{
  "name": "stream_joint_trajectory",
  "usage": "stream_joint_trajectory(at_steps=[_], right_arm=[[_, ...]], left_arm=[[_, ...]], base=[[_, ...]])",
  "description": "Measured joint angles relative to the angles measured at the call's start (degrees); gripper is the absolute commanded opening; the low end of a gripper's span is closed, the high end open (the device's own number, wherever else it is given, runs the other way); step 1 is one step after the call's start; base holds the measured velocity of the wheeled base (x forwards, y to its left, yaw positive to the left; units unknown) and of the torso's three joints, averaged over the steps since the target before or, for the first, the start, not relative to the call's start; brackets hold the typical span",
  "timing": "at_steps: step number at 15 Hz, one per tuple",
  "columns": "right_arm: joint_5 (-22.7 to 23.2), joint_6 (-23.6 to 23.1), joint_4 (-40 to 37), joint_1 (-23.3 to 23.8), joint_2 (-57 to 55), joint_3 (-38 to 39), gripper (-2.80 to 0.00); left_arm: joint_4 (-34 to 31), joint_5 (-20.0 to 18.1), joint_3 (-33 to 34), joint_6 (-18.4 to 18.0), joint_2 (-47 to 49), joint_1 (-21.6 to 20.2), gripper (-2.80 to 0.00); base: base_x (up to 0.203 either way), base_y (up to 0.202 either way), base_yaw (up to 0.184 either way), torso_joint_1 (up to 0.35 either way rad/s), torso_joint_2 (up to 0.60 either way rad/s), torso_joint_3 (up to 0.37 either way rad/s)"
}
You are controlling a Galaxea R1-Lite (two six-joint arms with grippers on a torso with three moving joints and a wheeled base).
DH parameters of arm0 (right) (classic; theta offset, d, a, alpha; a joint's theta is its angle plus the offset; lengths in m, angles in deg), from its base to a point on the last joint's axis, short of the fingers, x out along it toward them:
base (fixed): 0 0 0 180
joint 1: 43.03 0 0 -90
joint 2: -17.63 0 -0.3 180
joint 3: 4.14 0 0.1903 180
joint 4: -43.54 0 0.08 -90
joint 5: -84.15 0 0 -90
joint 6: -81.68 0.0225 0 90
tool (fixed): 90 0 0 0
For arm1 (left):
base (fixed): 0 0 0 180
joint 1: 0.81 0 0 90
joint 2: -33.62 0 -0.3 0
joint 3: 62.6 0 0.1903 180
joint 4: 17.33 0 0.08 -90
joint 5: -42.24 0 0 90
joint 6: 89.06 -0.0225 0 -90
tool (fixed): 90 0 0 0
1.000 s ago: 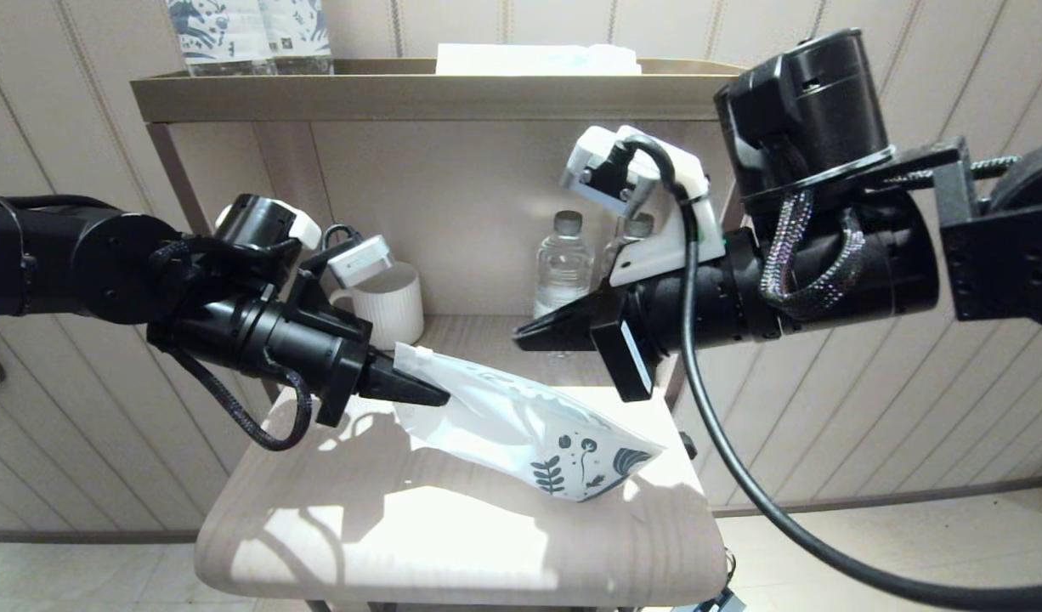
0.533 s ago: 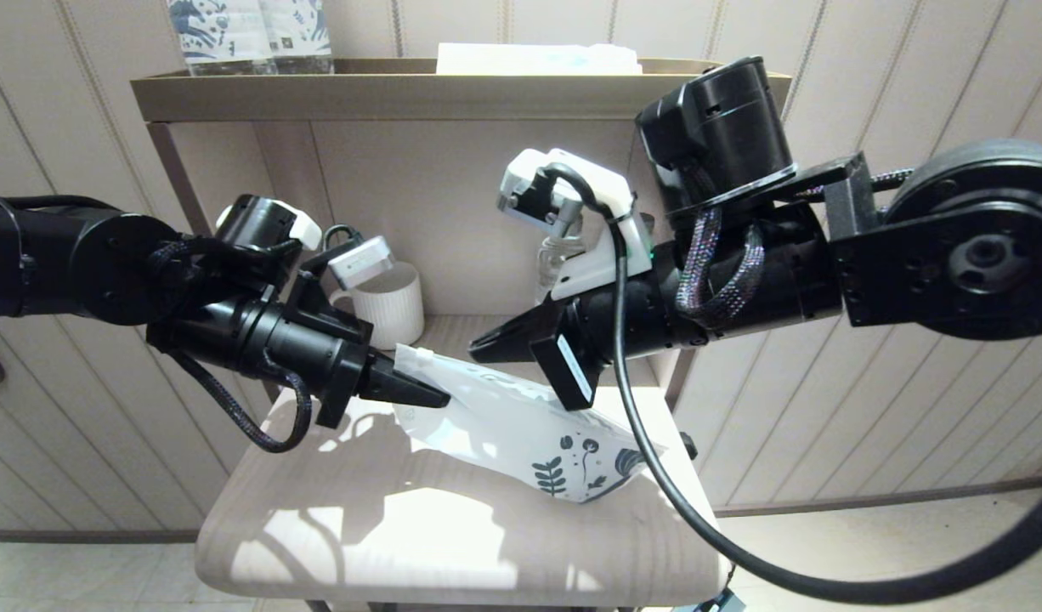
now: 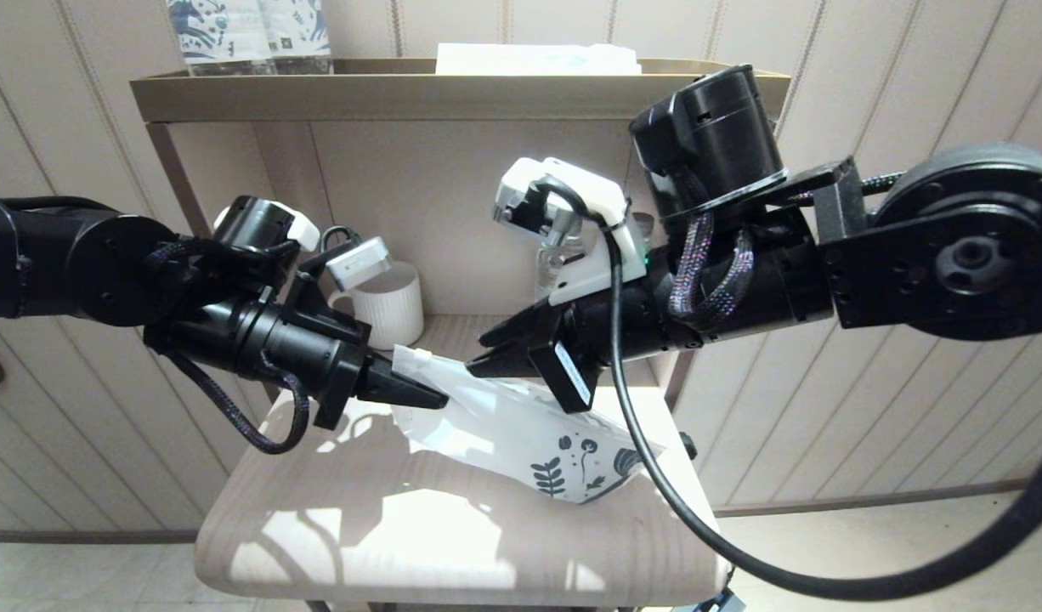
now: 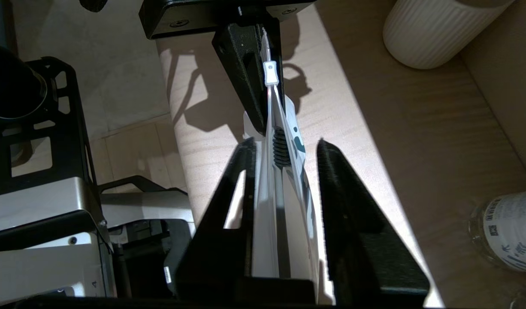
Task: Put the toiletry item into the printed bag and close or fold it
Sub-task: Close the strorage bag and place it on the desk
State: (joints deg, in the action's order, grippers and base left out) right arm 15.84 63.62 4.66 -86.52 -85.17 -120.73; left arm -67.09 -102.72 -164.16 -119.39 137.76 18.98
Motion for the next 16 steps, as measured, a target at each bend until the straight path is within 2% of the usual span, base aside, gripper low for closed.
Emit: stream_joint_trajectory(at_steps=[1,2,6,12,16], right_arm=[[0.0,-0.1,-0.5,0.0,-0.2,-1.0,-1.93],[0.0,-0.3,-1.6,0.0,-0.6,-2.2,-2.8],[0.3,-0.5,-2.5,-0.6,-3.2,-6.4,-2.8],[0.2,0.3,-2.0,-0.9,-6.0,-8.7,-2.8],[-0.6,0.4,-5.7,-1.5,-5.9,-10.0,-2.8]], left_arm=[[0.0,0.0,0.1,0.0,-0.1,0.0,-2.8],[0.0,0.0,0.2,0.0,-0.1,0.0,-2.8],[0.1,0.1,0.3,-0.1,-0.2,0.0,-2.8],[0.0,0.1,0.3,-1.3,0.3,0.0,-2.8],[0.0,0.1,0.3,-1.2,0.4,0.0,-2.8]], base=[[0.0,0.0,0.0,0.0,0.0,0.0],[0.0,0.0,0.0,0.0,0.0,0.0],[0.0,0.0,0.0,0.0,0.0,0.0],[0.0,0.0,0.0,0.0,0.0,0.0],[0.0,0.0,0.0,0.0,0.0,0.0]])
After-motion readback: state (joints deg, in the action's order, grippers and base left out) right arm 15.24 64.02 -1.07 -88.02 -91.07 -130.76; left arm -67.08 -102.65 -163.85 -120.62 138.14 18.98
